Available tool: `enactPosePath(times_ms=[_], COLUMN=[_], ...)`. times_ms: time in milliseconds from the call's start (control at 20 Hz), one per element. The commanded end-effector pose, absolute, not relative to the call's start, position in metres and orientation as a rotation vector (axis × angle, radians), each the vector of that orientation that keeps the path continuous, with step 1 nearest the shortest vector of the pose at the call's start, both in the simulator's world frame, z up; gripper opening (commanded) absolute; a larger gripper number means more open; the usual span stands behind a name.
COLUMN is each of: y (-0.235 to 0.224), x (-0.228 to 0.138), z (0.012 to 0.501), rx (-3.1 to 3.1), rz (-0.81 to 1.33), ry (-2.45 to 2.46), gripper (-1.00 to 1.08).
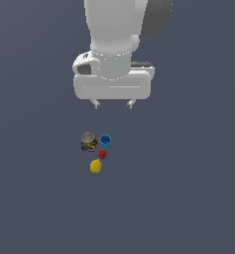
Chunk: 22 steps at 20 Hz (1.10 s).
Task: Pick up a designated object from a clutter of objects.
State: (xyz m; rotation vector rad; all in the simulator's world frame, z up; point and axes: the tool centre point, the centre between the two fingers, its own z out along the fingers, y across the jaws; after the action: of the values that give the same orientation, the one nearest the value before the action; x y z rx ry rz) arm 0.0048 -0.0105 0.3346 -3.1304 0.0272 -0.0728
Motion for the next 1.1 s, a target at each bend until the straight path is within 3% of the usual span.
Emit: enactPosePath(times_ms=[0,700,1050], y=[-0.011,-0.022,-0.035], x=[0.005,0.002,0.004], z=[0.335,0.331,0.305], rx=[-3.130,-3.102,-3.102], rz=[-0.073,-0.073,-0.065], ry=[0.027,0.122,0.133], gripper=[1.00,1.00,1.00])
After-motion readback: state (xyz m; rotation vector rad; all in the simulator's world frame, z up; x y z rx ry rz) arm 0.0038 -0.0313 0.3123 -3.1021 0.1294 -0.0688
